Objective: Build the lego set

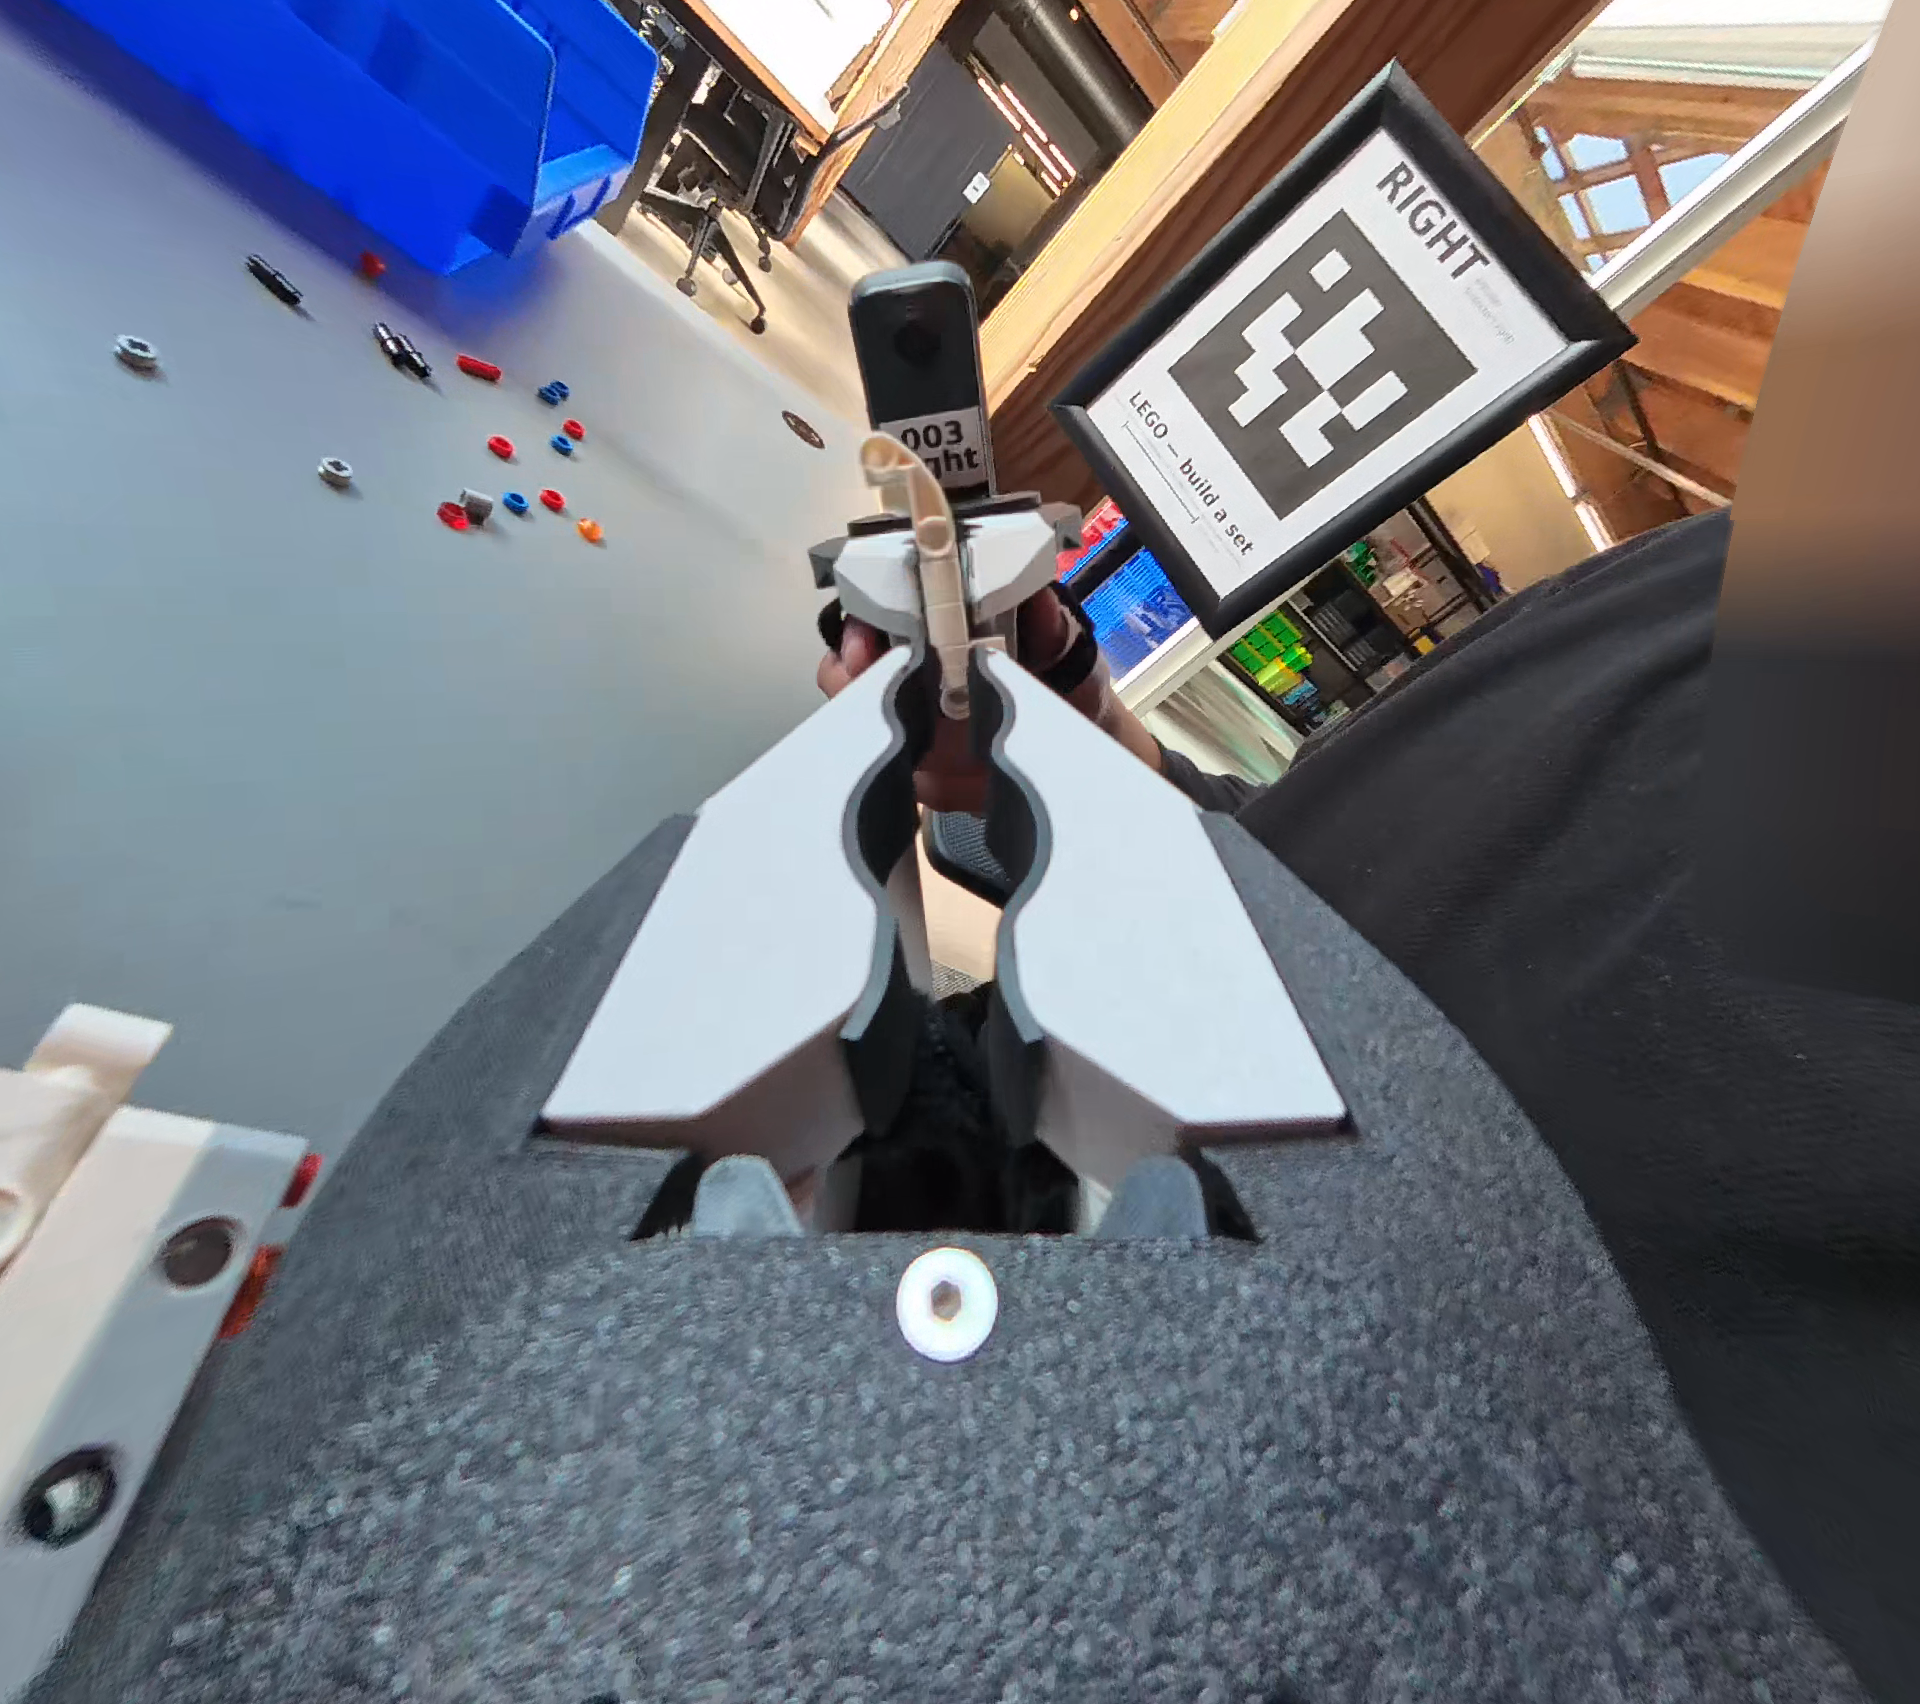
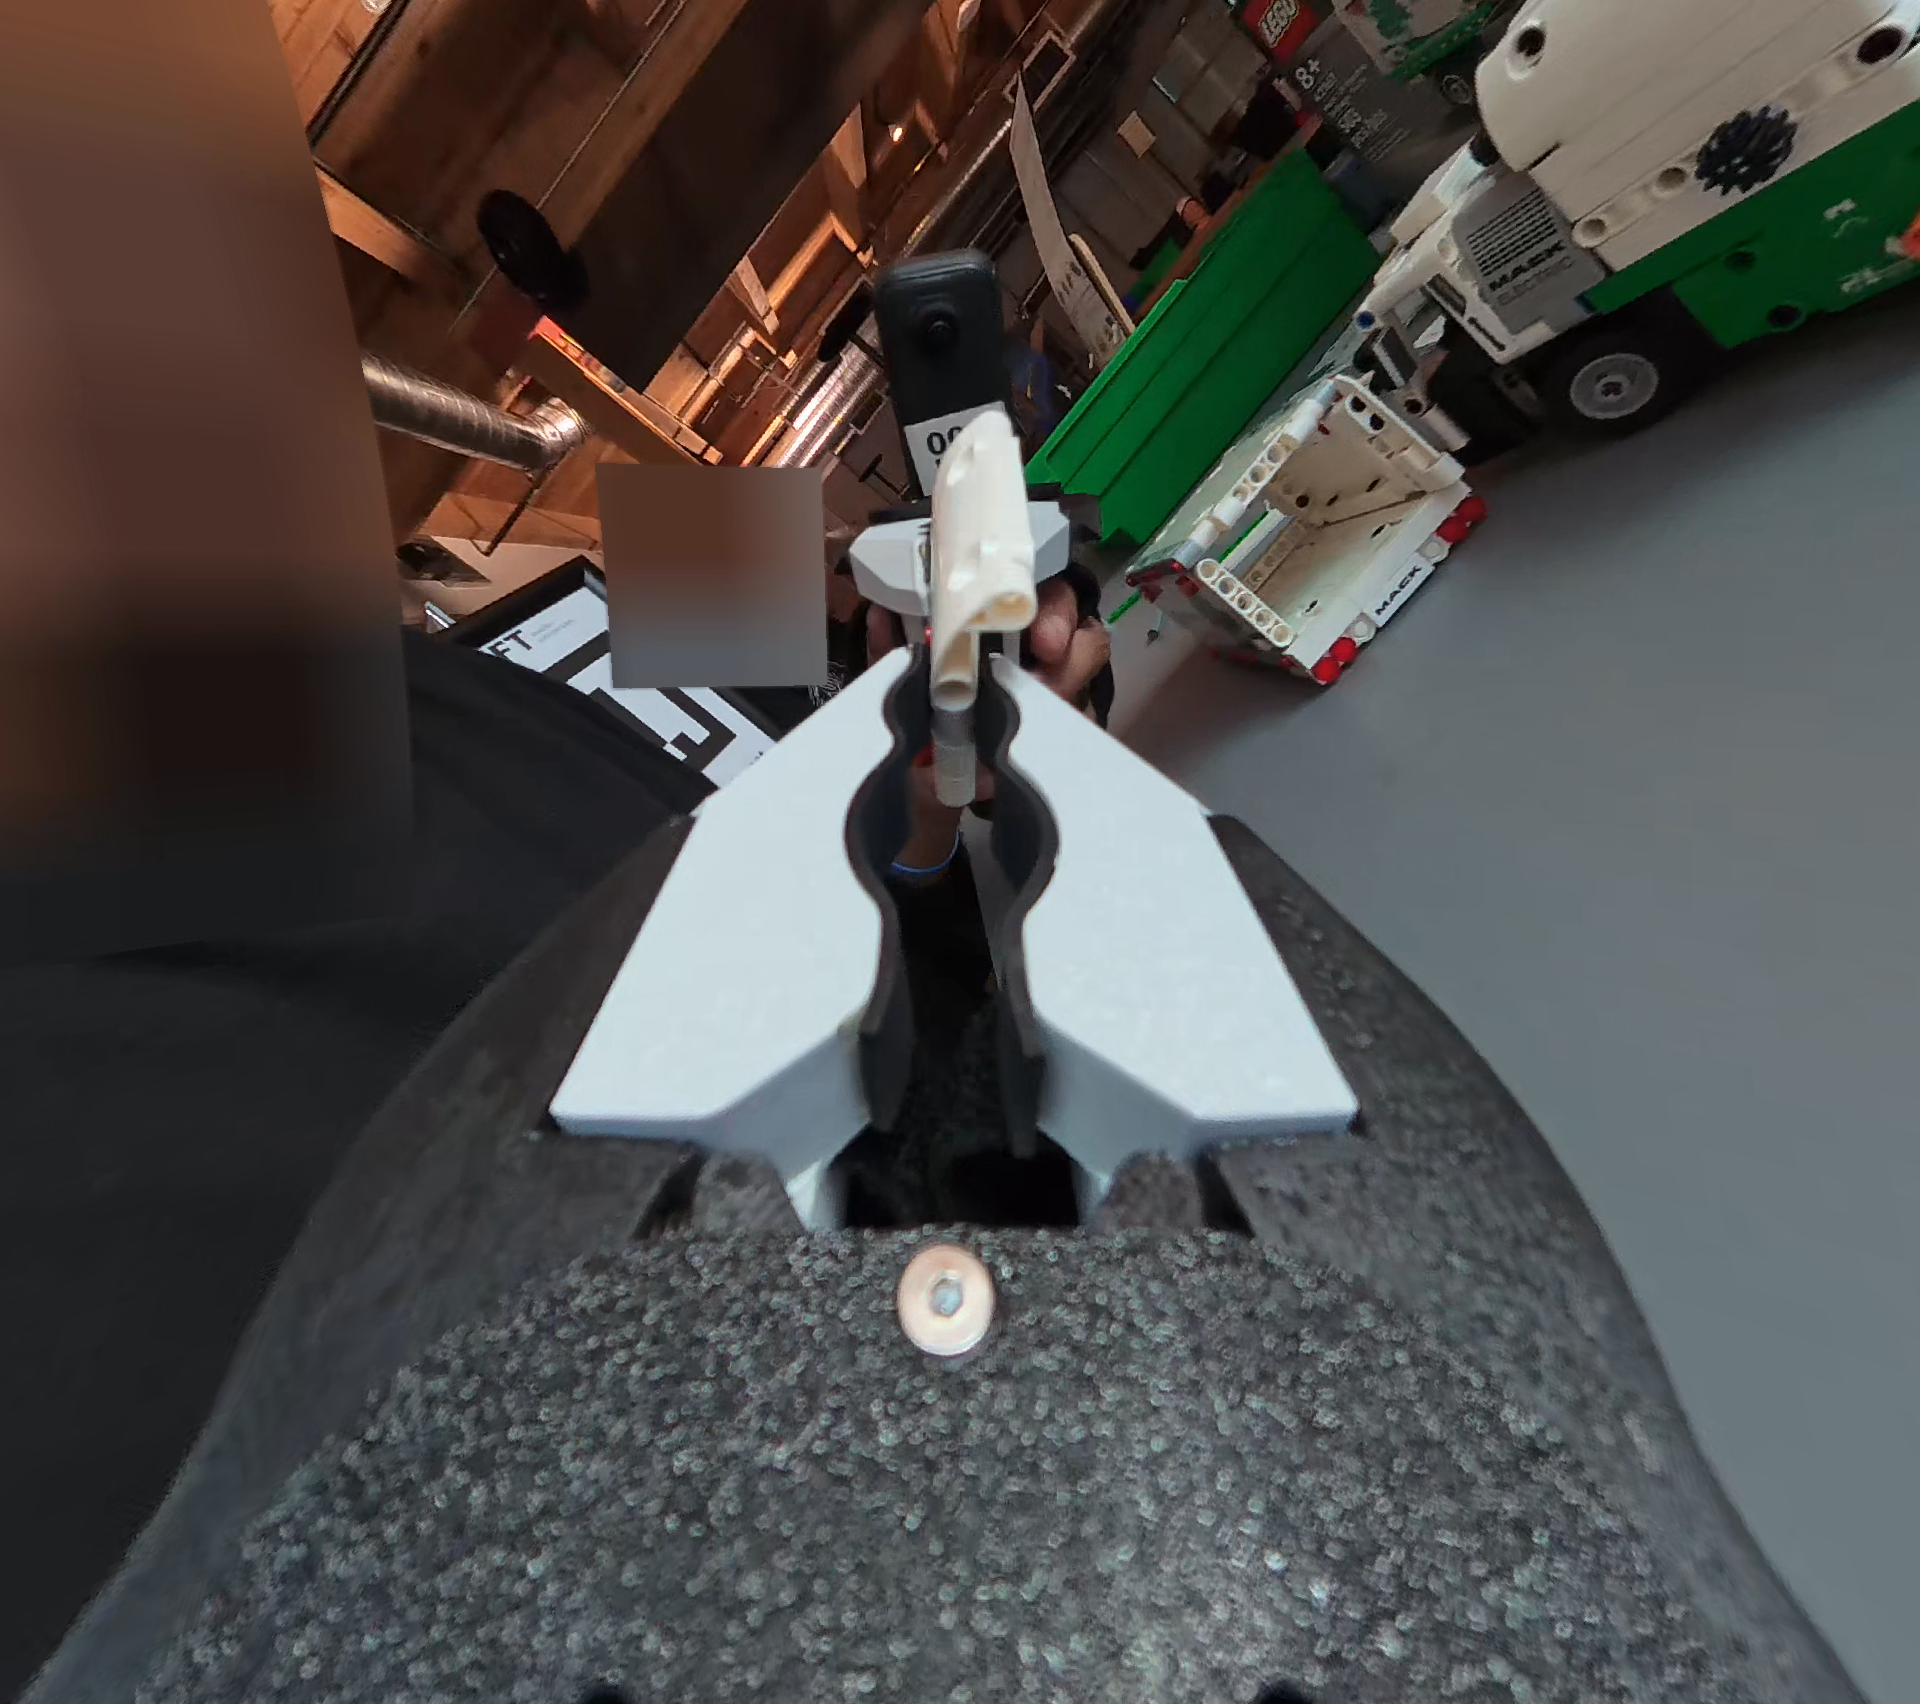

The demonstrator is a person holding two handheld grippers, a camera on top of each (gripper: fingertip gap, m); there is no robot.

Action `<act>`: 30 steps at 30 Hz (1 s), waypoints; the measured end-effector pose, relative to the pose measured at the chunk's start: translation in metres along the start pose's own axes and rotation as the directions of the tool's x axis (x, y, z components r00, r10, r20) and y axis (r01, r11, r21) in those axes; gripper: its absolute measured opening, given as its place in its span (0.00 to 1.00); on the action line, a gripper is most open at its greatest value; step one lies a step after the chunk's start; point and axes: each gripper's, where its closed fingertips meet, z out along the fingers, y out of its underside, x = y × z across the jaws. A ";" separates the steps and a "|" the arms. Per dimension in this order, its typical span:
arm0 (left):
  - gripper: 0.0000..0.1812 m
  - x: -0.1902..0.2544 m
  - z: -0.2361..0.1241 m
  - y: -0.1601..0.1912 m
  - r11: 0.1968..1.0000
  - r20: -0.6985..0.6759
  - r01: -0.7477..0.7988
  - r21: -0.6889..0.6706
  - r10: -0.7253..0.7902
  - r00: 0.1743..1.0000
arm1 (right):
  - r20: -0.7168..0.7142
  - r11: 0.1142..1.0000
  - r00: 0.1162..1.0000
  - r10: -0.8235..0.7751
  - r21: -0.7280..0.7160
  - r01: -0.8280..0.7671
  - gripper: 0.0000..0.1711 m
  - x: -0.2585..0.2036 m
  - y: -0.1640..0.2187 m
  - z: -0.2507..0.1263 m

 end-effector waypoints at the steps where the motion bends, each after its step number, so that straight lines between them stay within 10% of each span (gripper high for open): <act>1: 0.02 0.001 0.002 -0.001 1.000 -0.015 0.014 0.004 -0.014 1.000 | -0.003 1.000 1.000 -0.014 0.003 0.014 0.03 -0.001 0.001 -0.001; 8: 0.03 0.003 0.011 0.003 0.998 -0.011 -0.019 -0.062 0.018 1.000 | -0.036 0.999 0.999 -0.034 0.024 0.035 0.04 -0.004 0.008 0.002; 14: 0.03 0.006 0.012 0.020 0.935 -0.009 -0.107 -0.339 0.111 0.994 | -0.118 0.965 0.972 -0.205 -0.190 0.181 0.18 0.005 0.013 -0.012; 19: 0.03 0.007 0.021 0.025 0.870 -0.011 -0.197 -0.451 0.216 0.976 | -0.046 0.901 0.966 -0.254 -0.376 0.219 0.08 0.002 0.034 0.003; 30: 0.07 -0.015 0.016 -0.010 0.936 0.135 -0.228 -0.268 0.271 0.953 | -0.135 0.969 0.971 -0.196 -0.177 0.171 0.05 0.021 0.006 -0.011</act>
